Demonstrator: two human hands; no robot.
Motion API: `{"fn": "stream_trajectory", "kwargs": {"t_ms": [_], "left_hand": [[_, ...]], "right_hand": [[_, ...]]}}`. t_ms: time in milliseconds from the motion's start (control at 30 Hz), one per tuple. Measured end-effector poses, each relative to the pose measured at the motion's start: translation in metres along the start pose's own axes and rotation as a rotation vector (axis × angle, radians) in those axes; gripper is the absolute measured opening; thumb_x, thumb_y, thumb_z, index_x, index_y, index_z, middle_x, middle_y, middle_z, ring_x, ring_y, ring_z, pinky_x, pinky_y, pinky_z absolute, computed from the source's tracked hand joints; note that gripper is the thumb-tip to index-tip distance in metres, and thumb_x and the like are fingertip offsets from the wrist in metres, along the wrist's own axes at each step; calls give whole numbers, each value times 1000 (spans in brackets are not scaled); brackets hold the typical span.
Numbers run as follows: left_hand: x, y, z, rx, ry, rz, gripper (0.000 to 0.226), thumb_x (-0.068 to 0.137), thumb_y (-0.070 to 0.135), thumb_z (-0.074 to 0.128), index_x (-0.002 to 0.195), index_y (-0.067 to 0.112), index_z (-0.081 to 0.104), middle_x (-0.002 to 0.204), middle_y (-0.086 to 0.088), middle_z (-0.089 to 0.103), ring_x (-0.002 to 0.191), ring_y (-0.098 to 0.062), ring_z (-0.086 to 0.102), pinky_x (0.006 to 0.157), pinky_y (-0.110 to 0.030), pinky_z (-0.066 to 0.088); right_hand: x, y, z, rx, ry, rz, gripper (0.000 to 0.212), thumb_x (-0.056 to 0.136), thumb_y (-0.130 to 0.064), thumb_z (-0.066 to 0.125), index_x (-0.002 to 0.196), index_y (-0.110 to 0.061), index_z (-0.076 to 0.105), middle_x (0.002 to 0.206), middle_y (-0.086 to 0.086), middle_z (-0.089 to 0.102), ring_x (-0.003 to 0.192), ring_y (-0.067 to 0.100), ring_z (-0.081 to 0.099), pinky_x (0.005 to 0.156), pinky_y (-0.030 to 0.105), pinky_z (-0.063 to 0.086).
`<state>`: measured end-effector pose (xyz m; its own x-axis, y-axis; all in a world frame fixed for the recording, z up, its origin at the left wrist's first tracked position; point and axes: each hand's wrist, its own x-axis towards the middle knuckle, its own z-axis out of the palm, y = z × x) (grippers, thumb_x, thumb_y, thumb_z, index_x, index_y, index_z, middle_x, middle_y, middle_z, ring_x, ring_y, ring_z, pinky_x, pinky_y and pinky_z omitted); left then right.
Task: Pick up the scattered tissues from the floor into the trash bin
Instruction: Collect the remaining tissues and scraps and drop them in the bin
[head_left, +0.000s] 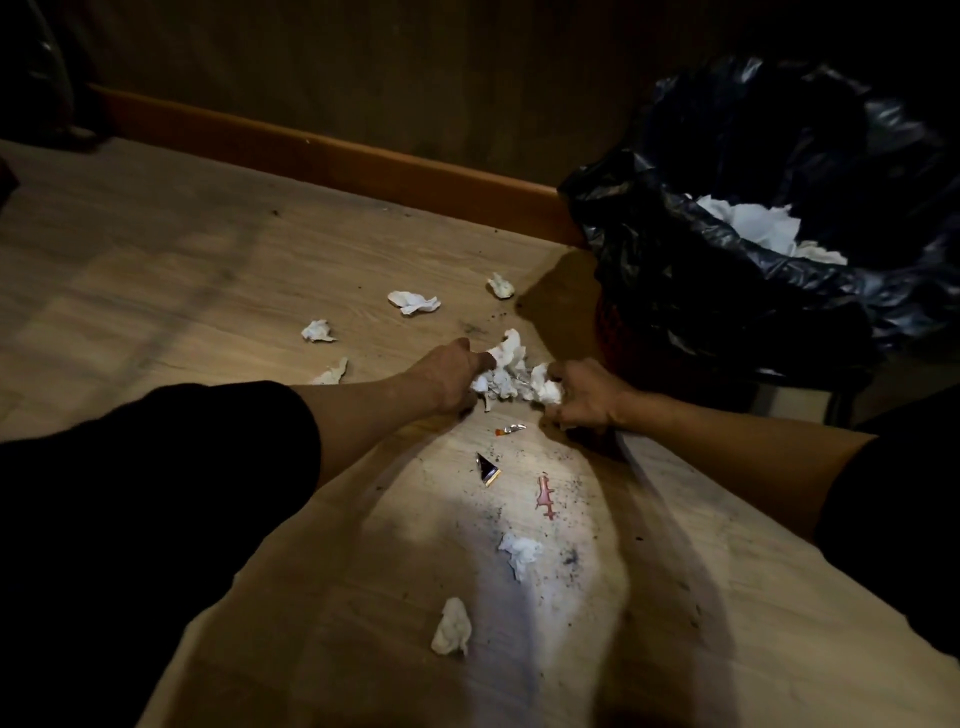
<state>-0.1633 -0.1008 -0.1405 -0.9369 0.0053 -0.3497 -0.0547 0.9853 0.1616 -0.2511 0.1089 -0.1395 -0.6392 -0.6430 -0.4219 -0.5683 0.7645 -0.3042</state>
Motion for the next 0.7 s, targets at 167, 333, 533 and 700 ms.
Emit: {"fn": "stream_trajectory", "kwargs": {"t_ms": [167,333,533,700], "left_hand": [[-15,-4,-13,-89,127,-35,40,80,31,74,114,12,64,110,-16,60,100,-35,60,79,-31,47],[-40,-20,-35,-101,186,-100,36,81,36,73,99,6,64,100,-19,66,95,-35,62,69,-31,42],[-67,-10,-63,-155,213,-120,48,83,35,71,118,3,65,114,-20,70,104,-35,65,81,-34,53],[-84,16,-108,-309,301,-99,52,80,43,74,115,5,66,112,-16,70,106,-33,66,76,-26,43]], "right_hand": [[-13,9,-5,-5,-13,6,47,74,-28,78,116,-11,67,105,7,73,94,24,71,83,35,60],[-31,9,-20,-20,-14,10,41,80,-24,77,118,-9,67,113,8,69,102,25,68,80,26,54],[-63,-5,-42,-17,30,-75,38,82,-38,75,113,-17,68,101,0,69,91,19,68,82,30,57],[-99,-28,-79,-77,156,-180,32,83,-33,74,104,-11,65,97,5,67,92,26,67,72,31,49]]}}
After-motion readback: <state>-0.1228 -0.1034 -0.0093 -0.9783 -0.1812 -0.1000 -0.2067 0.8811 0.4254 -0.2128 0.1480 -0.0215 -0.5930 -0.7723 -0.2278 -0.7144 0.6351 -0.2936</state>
